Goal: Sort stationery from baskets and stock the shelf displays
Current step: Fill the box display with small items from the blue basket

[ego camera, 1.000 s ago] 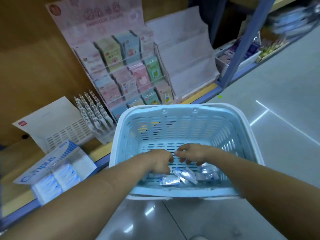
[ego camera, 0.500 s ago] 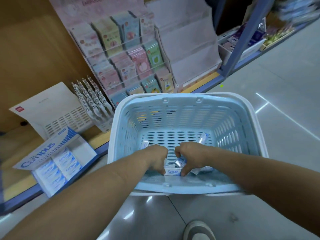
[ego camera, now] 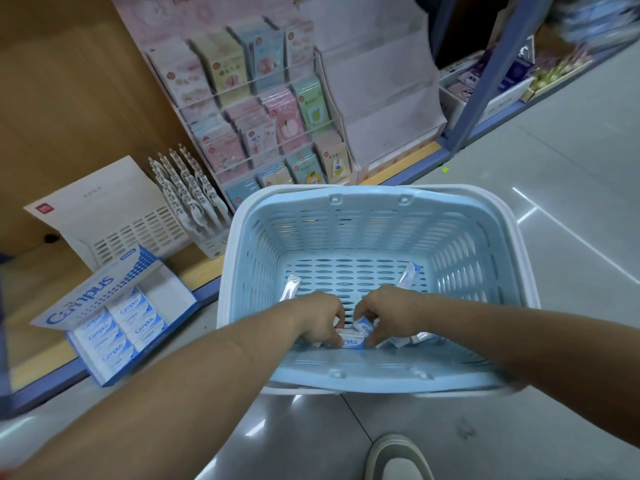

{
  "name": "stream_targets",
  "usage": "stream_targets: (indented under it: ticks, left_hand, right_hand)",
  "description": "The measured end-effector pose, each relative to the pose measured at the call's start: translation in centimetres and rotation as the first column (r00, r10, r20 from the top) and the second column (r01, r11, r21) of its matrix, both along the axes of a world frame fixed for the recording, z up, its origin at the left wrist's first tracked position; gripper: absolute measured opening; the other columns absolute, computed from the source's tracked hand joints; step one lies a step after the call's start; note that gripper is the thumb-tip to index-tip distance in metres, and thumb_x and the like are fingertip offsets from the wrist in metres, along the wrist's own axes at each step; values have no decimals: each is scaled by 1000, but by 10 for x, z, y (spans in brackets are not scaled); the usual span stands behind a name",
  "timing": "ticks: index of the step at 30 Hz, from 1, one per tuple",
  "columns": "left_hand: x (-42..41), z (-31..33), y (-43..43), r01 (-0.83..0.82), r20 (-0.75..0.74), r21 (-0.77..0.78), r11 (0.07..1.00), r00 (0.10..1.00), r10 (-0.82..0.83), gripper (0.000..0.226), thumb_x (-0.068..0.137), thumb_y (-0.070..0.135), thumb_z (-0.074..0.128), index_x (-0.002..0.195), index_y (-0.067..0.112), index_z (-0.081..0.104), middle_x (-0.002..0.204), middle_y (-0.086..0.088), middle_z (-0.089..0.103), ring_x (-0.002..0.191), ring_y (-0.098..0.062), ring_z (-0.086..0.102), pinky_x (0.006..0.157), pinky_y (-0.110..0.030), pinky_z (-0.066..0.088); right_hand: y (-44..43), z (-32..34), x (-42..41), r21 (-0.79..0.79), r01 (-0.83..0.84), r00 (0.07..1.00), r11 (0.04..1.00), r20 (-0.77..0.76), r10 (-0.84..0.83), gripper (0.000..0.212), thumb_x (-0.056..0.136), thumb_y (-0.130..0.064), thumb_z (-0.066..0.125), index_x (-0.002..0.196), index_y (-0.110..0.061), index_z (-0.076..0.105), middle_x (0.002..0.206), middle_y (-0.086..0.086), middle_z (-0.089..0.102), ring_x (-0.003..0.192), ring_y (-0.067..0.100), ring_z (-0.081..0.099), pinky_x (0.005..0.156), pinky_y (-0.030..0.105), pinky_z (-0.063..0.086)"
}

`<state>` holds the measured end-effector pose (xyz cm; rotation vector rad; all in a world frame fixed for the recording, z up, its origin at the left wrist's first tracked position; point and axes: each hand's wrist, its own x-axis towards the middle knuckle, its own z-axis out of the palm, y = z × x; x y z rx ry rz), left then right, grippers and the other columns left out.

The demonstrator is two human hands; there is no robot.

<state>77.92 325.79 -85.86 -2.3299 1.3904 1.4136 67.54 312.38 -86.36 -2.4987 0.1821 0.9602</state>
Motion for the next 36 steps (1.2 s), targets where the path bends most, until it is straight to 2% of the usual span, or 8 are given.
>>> stream_targets:
  ticks: [5, 10, 13, 16, 21, 24, 30, 36]
  left_hand:
    - [7, 9, -4, -76, 109, -128, 989, 990, 90, 29, 83, 29, 74, 110, 22, 65, 116, -1, 61, 105, -22, 55, 78, -25, 39]
    - [13, 29, -6, -255, 84, -272, 928, 954, 286, 29, 83, 34, 74, 109, 23, 67, 110, 1, 61, 91, -16, 51, 75, -25, 40]
    - [16, 43, -4, -494, -108, -306, 814, 867, 486, 20, 80, 35, 75, 91, 21, 67, 76, 0, 61, 63, -17, 54, 62, -24, 44]
    - [16, 65, -1, -700, -347, -297, 649, 713, 610, 19, 82, 27, 76, 78, 13, 63, 54, -2, 54, 39, -14, 45, 47, -22, 42]
    - [21, 106, 4, -897, -641, -209, 391, 427, 638, 16, 86, 25, 73, 88, 10, 69, 62, -5, 52, 43, -12, 40, 40, -18, 36]
    - [21, 123, 6, -936, -730, -153, 316, 323, 603, 10, 88, 25, 70, 83, 17, 67, 62, -2, 54, 49, -11, 43, 39, -17, 34]
    - [23, 152, 13, -940, -732, -199, 277, 330, 595, 9, 92, 27, 64, 89, 18, 64, 60, 3, 55, 43, -8, 43, 36, -15, 28]
    - [51, 185, 46, -920, -689, -323, 223, 390, 610, 9, 94, 24, 62, 93, 16, 66, 55, 4, 55, 38, -6, 38, 37, -14, 26]
  right_hand:
    - [4, 1, -2, -106, -64, 998, 992, 2, 65, 39, 86, -31, 70, 121, -15, 60, 106, 7, 64, 101, 25, 55, 72, 26, 34]
    - [-17, 23, 7, 101, 315, 948, 944, -75, -309, 27, 88, -28, 70, 86, -3, 61, 75, 6, 52, 64, 19, 46, 55, 25, 38]
    - [-28, 34, 13, 400, 700, 711, 592, -310, -631, 25, 92, -17, 66, 74, -9, 51, 55, 4, 43, 50, 15, 33, 46, 22, 28]
    - [-27, 48, 16, 513, 839, 464, 183, -496, -734, 17, 95, -12, 60, 78, -10, 57, 53, 1, 52, 45, 7, 38, 40, 14, 26]
    - [-13, 76, 20, 592, 706, 271, -388, -733, -624, 13, 84, -18, 61, 93, -9, 61, 68, 1, 57, 51, 6, 42, 29, 10, 26]
    - [6, 89, 27, 576, 552, 207, -603, -796, -569, 29, 87, -24, 58, 108, -5, 65, 84, 8, 64, 55, 13, 54, 28, 15, 37]
    - [38, 121, 49, 626, 458, 249, -631, -772, -585, 31, 96, -37, 51, 104, -13, 69, 78, 4, 65, 57, 13, 55, 32, 16, 41]
    - [66, 157, 98, 809, 511, 388, -290, -518, -762, 44, 89, -64, 52, 88, -21, 62, 60, 0, 55, 41, 11, 48, 33, 16, 32]
